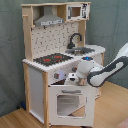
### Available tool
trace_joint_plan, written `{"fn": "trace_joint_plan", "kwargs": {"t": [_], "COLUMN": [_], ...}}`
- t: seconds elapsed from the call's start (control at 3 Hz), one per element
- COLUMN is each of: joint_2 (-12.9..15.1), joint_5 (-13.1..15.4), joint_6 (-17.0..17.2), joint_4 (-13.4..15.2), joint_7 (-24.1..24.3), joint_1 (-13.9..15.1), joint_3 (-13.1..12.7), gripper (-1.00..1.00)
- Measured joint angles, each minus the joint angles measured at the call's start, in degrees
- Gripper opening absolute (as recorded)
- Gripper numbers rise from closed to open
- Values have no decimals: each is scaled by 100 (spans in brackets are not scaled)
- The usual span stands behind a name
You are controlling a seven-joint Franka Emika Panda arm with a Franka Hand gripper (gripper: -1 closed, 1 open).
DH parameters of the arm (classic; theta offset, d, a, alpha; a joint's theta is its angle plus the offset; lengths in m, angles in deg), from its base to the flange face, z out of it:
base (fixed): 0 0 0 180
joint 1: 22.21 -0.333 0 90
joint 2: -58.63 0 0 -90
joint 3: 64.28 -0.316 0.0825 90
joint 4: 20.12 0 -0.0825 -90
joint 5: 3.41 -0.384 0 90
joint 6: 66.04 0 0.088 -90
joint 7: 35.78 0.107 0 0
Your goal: Play with the kitchen
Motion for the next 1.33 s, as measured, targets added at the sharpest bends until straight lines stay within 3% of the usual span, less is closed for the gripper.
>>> {"fn": "trace_joint_plan", "kwargs": {"t": [1.0, 1.33], "joint_2": [-38, -38], "joint_5": [8, 126], "joint_6": [0, 95], "joint_4": [-335, -288], "joint_7": [1710, 1886], "joint_1": [-31, -150], "joint_3": [-425, -134], "gripper": [-100, -100]}}
